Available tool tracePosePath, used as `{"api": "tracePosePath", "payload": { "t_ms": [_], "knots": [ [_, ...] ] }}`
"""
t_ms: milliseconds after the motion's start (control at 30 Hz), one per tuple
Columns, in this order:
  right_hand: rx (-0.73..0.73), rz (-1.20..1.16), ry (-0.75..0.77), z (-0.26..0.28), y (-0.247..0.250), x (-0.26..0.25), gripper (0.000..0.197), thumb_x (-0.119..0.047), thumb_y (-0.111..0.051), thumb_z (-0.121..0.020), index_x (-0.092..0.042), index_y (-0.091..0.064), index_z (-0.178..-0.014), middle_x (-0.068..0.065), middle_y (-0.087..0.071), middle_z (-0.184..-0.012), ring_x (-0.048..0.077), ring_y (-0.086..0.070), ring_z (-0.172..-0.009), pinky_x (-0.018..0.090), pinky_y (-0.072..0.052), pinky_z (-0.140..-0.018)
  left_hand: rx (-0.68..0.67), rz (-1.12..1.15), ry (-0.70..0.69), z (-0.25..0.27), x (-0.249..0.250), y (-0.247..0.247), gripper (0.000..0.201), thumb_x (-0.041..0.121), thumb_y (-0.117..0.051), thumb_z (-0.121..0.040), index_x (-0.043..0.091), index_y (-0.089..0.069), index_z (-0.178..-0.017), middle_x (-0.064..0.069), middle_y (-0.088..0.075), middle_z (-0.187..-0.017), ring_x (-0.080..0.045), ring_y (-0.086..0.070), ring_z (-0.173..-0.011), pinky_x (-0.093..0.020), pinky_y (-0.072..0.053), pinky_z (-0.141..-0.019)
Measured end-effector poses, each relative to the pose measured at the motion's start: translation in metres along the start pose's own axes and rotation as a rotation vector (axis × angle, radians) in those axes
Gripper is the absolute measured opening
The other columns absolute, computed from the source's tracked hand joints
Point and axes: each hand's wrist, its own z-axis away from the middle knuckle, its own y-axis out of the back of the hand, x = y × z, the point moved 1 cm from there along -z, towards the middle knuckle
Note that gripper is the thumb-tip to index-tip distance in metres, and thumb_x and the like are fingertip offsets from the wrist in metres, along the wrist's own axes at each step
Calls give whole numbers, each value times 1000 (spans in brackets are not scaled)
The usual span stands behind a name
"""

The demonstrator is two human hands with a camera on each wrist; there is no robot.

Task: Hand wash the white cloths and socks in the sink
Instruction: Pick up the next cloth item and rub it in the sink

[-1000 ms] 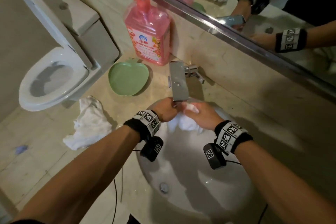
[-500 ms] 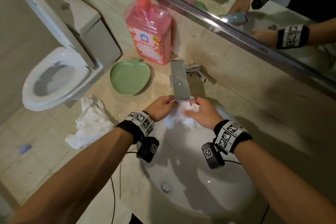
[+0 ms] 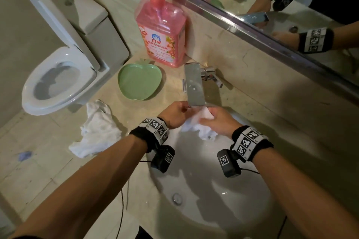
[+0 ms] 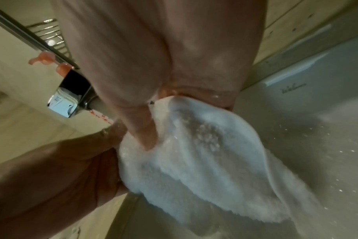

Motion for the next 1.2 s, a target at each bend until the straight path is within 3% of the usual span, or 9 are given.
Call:
{"api": "tracePosePath", "payload": {
  "t_ms": [67,267,367,500,633,767,933,1100,1200],
  "knots": [
    [8,-60,-18,3,3,5,6,-26,-72,-90,-22,-74,-94,-1,-77,-90,14,-74,-85,39,-61,-79,-4,5,-22,-5,5,-5,21,72,-57,-80,59,-67,-92,26,-71,-92,3,-66,-87,-29,-52,-83],
    [97,-228,5,7,8,7,13,-31,-65,-96,-24,-75,-96,-1,-78,-90,18,-74,-87,33,-60,-73,-50,80,12,-5,-1,-4,17,60,-57,-80,61,-67,-93,28,-71,-82,10,-62,-72,-27,-51,-77],
    [63,-84,68,4,4,6,12,-19,-69,-89,-29,-75,-94,-6,-76,-91,10,-70,-86,28,-54,-76,-20,69,4,0,-3,2,18,42,-58,-93,40,-72,-105,13,-75,-100,-8,-69,-97,-34,-55,-89],
    [-10,-23,157,-5,-15,-8,13,-11,-73,-85,-23,-72,-91,-7,-74,-85,3,-67,-82,24,-53,-77,-4,-72,5,4,-1,14,22,40,-60,-96,26,-71,-83,12,-71,-75,-4,-62,-69,-24,-49,-67],
    [39,64,169,-14,-29,-17,21,-14,-57,-98,-9,-71,-83,12,-72,-85,27,-66,-82,40,-54,-75,98,-87,48,5,-9,20,19,27,-50,-100,16,-61,-90,2,-61,-84,-17,-52,-81,-29,-41,-72],
    [132,-161,44,-13,-26,-12,14,-22,-57,-99,-24,-70,-95,7,-74,-97,22,-70,-94,29,-56,-75,13,47,81,6,-15,17,4,21,-54,-94,19,-56,-91,1,-59,-91,-17,-53,-87,-35,-43,-83],
    [183,-195,26,-6,-6,-3,32,-39,-54,-94,-10,-68,-94,7,-71,-85,19,-64,-79,39,-52,-75,-142,-175,48,-2,-11,6,40,39,-45,-101,11,-63,-124,-8,-68,-121,-24,-62,-112,-40,-47,-101],
    [7,-85,55,-2,3,11,26,-39,-73,-85,-19,-73,-100,7,-75,-96,18,-70,-92,38,-54,-81,-139,-153,-48,-9,11,3,25,34,-51,-101,27,-65,-121,2,-68,-117,-17,-63,-106,-33,-47,-98],
    [29,-18,63,-4,1,11,53,-58,-61,-80,-9,-72,-96,13,-71,-88,21,-64,-81,36,-49,-74,-136,-120,-40,-12,16,5,31,29,-50,-101,24,-60,-130,-1,-63,-128,-16,-59,-115,-34,-44,-104]
  ]
}}
